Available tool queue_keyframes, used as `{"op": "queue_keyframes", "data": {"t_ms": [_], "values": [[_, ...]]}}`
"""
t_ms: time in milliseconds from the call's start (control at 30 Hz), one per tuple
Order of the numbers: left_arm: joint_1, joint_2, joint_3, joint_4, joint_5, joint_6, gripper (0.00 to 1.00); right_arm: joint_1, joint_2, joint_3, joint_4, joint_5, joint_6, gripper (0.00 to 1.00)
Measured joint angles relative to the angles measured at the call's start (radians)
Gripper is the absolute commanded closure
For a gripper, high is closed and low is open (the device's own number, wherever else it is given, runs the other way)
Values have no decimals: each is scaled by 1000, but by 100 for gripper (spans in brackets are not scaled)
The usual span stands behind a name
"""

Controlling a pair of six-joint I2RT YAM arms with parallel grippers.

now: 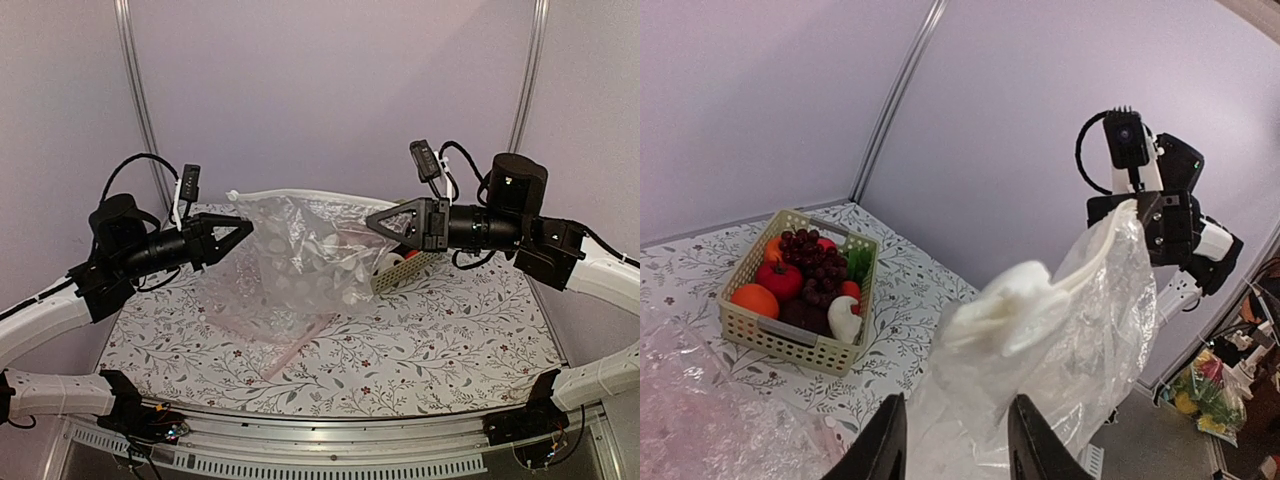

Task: Place the food in the zip-top bag and seal the zipper
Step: Pass from the right arm to the left

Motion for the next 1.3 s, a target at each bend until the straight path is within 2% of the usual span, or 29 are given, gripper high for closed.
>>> {"op": "queue_keyframes", "data": {"t_ms": [333, 600, 700, 733, 833, 967, 1167, 1300], "values": [[0, 13, 0, 36, -3, -2, 71, 0, 2, 0, 0, -2, 3, 100], [2, 19, 0, 47, -3, -3, 87, 0, 16, -3, 0, -2, 3, 100], [3, 19, 0, 49, -3, -5, 94, 0, 18, -11, 1, -1, 3, 100], [4, 19, 0, 50, -3, -6, 100, 0, 18, -14, 1, -1, 4, 100], [5, 19, 0, 46, -4, -2, 100, 0, 20, -19, 1, 3, 7, 99], [5, 21, 11, 8, 1, 18, 100, 0, 21, -26, -4, 10, 9, 80], [6, 67, 108, -130, 32, 96, 100, -2, 20, -25, -87, 67, -10, 41], [5, 132, 208, -277, 80, 180, 100, -1, 8, -7, -225, 133, -60, 28]]}}
